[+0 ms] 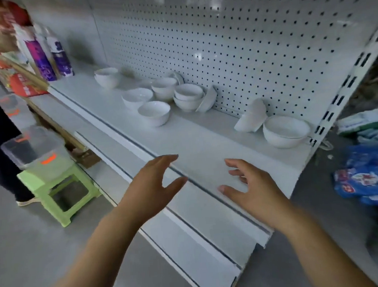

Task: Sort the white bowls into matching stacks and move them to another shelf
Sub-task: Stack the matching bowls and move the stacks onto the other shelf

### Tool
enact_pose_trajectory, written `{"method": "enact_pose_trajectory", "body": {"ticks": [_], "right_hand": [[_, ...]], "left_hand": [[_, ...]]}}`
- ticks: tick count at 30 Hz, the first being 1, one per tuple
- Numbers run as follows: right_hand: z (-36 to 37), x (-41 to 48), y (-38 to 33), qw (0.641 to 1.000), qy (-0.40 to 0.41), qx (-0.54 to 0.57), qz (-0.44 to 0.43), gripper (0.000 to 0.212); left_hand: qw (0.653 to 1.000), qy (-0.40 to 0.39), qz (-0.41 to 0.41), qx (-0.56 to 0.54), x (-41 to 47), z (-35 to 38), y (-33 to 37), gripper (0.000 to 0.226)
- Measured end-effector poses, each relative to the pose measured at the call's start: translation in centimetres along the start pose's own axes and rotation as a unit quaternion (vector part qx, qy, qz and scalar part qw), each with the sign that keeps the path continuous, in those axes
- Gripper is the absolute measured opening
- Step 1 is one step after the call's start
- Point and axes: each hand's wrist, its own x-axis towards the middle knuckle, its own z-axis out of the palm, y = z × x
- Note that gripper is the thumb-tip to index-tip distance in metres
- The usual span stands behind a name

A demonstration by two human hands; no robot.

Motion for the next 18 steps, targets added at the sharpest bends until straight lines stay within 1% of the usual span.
{"method": "enact_pose_trajectory", "body": {"ticks": [4, 7, 10, 14, 18], "right_hand": [[1.7, 1.4, -0.6, 0.997, 0.068, -0.007, 0.036, 0.062], [2.7, 1.6, -1.0, 0.990, 0.106, -0.004, 0.088, 0.061], [3.2, 1.4, -0.7, 0.981, 0.159, -0.004, 0.114, 0.058], [2.5, 1.6, 0.0, 0.964, 0.226, -0.032, 0.138, 0.052], [0.8, 2.8, 1.1, 0.940, 0.309, -0.036, 0.140, 0.038]], "left_hand": [[0.998, -0.037, 0.059, 0.004, 4.7, -1.1, -2.5, 0.059], [0.994, -0.060, 0.088, -0.010, 7.3, -1.1, -4.0, 0.058], [0.990, -0.082, 0.111, -0.026, 9.4, -0.2, -4.9, 0.057], [0.983, -0.100, 0.142, -0.058, 11.6, 1.7, -4.4, 0.055], [0.975, -0.113, 0.165, -0.093, 14.2, 4.3, -2.6, 0.053]]}}
